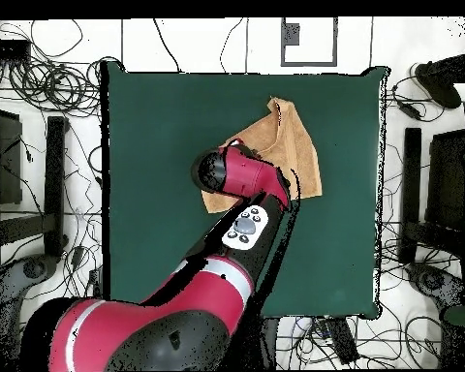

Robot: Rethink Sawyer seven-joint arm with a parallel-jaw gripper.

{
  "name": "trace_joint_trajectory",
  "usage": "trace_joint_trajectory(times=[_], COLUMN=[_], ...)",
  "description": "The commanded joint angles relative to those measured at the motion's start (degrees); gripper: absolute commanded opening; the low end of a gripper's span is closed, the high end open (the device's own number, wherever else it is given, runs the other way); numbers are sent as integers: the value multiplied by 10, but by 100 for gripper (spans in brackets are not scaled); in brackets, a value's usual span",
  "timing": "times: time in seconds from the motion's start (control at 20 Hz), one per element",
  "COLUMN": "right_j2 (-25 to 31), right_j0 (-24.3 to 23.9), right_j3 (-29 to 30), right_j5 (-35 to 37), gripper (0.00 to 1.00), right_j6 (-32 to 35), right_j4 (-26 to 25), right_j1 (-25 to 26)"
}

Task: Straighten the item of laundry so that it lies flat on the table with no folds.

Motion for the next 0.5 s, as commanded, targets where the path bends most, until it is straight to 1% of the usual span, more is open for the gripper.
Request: trace_joint_trajectory(times=[0.05,0.25,0.35,0.5], right_j2=[35,25,11,-8], right_j0=[1,0,5,18], right_j3=[-70,-91,-99,-83], right_j5=[37,51,78,131], gripper=[0,0,0,0], right_j6=[62,62,63,66], right_j4=[5,4,2,-4], right_j1=[31,33,26,-5])
